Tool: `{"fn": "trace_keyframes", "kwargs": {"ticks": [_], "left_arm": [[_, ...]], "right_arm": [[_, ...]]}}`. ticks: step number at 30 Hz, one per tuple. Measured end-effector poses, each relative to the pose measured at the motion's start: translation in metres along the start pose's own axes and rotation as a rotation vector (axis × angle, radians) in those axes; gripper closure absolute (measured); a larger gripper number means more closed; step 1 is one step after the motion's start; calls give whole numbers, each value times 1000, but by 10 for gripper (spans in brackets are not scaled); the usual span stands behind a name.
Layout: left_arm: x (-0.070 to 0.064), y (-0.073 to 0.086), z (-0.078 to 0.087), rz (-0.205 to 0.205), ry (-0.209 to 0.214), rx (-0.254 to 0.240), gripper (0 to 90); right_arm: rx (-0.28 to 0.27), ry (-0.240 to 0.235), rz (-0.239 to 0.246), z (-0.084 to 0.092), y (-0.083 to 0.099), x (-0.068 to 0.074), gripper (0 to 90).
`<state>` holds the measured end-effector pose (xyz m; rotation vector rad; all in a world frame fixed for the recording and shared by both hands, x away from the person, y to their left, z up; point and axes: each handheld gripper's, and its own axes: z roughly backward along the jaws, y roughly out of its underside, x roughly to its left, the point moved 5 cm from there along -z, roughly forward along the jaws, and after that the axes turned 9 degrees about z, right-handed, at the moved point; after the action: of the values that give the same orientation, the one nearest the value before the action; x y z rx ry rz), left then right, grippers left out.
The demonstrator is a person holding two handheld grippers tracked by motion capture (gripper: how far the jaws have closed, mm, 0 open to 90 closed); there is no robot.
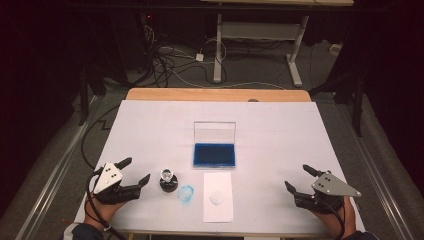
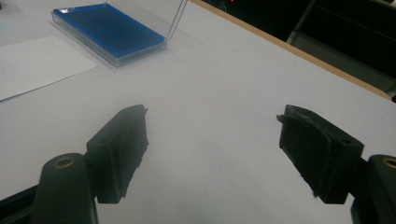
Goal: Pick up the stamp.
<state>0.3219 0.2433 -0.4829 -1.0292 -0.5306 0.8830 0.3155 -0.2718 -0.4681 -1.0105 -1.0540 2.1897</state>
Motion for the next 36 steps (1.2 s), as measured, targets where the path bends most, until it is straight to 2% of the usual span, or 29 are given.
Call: {"fn": "trace_keyframes", "kwargs": {"ticks": [8, 11, 23, 34, 36], "left_arm": [[-1, -2, -5, -15, 9, 4, 177], [-1, -2, -6, -21, 9, 12, 177], [-3, 1, -6, -36, 20, 34, 177], [-2, -1, 4, -38, 19, 29, 174], [-2, -2, 7, -33, 29, 24, 175]], "right_arm": [[4, 5, 5, 4, 2, 1, 230], [12, 3, -8, 4, 3, 1, 228], [32, -3, 7, -1, 4, 2, 230], [42, -9, 17, -4, 3, 4, 233], [42, -11, 13, -4, 3, 4, 234]]}}
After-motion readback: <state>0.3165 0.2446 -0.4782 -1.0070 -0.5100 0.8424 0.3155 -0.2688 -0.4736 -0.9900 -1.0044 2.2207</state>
